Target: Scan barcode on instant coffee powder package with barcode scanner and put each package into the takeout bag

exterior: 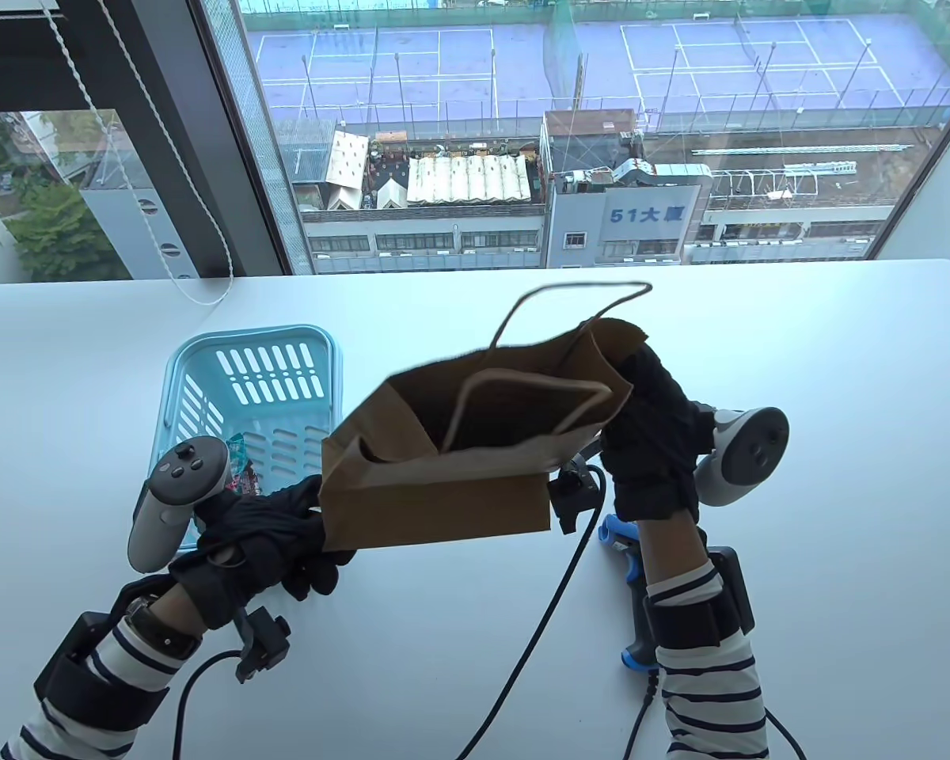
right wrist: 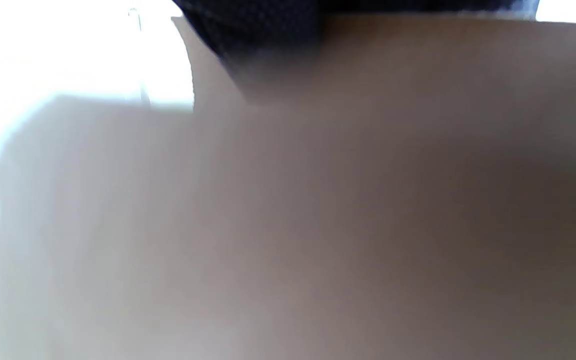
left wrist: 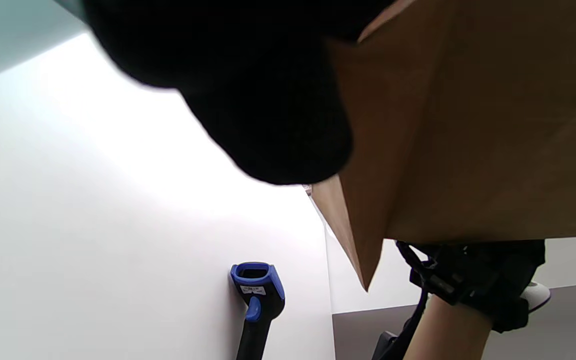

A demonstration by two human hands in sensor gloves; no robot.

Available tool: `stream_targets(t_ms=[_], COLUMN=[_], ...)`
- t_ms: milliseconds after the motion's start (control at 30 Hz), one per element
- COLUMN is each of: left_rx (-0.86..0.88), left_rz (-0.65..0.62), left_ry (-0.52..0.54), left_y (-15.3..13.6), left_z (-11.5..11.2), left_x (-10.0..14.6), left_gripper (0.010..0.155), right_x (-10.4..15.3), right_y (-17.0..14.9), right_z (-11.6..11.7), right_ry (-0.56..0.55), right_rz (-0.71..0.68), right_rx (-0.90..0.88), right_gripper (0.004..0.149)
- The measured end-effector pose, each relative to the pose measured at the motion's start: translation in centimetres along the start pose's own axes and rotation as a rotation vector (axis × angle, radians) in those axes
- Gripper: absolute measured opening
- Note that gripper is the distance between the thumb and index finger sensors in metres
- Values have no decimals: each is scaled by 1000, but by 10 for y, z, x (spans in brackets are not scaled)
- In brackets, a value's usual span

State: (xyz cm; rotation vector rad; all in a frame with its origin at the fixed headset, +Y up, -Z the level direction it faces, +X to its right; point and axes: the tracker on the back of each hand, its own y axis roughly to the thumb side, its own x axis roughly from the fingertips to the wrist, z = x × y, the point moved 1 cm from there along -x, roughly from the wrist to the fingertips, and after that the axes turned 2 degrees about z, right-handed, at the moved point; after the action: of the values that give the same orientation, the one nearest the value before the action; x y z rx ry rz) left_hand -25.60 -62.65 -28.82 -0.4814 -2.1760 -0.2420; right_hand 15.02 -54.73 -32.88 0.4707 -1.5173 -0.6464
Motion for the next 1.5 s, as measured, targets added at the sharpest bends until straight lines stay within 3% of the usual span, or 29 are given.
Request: stream_targets(t_ms=[33,100,200,533,633,733,800,867,933,1000,1033,1100,1267,1500], left_rx=[-59,-207,-309,-669,-767,-814,-766,-670,-571,-595,-617,-666,-842,-1092], left_rz=[2,6,-6,-90,-108,-94,-153,-221,-253,-241,-236,-153,30,213], left_ry=[5,-6,-8,136,206,204,144,86,141,265,293,293,312,347], left_y=[2,5,9,19,33,60,79,94,103,106,104,97,81,79], left_z=[-1,-7,-17,-49,-41,-19,-6,7,19,26,28,30,31,22], left_x=[3,6,12,24,31,42,45,38,21,6,-3,-20,-47,-69], left_gripper=[64,67,69,65,64,56,75,94,95,77,62,49,45,51], right_x=[-1,-4,-3,27,29,28,24,18,10,2,0,-4,-3,-3], right_y=[0,1,0,-25,-31,-31,-32,-39,-52,-66,-73,-91,-126,-146], right_z=[-2,-9,-14,-24,-21,-21,-19,-15,-9,-1,2,7,17,26], right_ry=[50,25,97,-63,26,5,29,41,64,124,149,174,149,187], right_rz=[30,6,42,110,218,223,207,215,252,287,295,312,353,364], right_rx=[-2,44,55,129,-17,16,71,87,45,48,78,133,105,239], right_gripper=[42,42,42,41,40,40,40,40,40,40,39,39,39,39])
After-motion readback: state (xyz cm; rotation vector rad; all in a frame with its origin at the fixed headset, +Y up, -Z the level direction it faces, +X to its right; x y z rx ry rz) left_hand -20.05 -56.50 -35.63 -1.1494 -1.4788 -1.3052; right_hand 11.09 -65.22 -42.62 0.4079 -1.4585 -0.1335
